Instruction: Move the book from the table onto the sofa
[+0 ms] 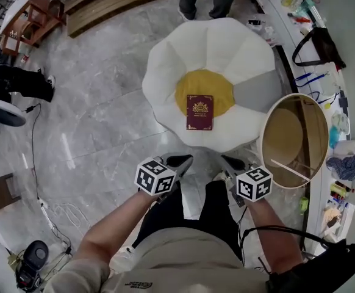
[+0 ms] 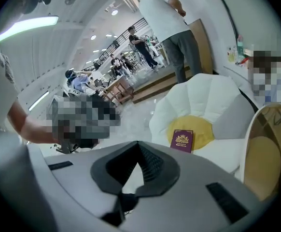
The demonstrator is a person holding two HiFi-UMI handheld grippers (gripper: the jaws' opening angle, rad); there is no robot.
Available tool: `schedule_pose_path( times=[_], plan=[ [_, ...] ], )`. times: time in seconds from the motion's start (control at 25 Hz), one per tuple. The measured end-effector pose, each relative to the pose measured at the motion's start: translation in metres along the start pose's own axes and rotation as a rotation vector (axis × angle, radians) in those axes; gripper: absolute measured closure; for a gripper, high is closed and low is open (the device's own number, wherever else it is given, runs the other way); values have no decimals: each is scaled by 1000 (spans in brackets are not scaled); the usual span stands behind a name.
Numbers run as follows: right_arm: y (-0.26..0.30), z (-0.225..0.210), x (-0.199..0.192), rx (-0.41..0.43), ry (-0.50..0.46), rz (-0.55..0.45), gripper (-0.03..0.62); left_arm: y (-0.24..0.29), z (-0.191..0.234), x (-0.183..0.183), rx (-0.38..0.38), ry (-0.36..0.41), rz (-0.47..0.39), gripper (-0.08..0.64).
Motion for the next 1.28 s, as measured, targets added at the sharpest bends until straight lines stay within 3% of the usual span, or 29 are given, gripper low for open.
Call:
schedule_pose_path(
  times=[0.16, 0.52, 1.28],
  plan=[
    [-26, 33, 11, 21, -70, 11, 580, -25, -40, 8, -53, 22, -2, 552],
    [-69, 81, 35, 33, -141, -33, 580, -64, -91, 12, -82, 67, 33, 552],
    [-81, 127, 52, 20, -232, -61, 580, -88, -104, 24, -117, 146, 37, 552]
  ],
)
Point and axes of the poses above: the fingertips, and each gripper's own axes: y forward along the fingers, z to its left, x out of its top, the point moved 8 cm from there along -y, backward along the fingers, and after that the axes turned 1 degree about -y, right-handed, at the moved point
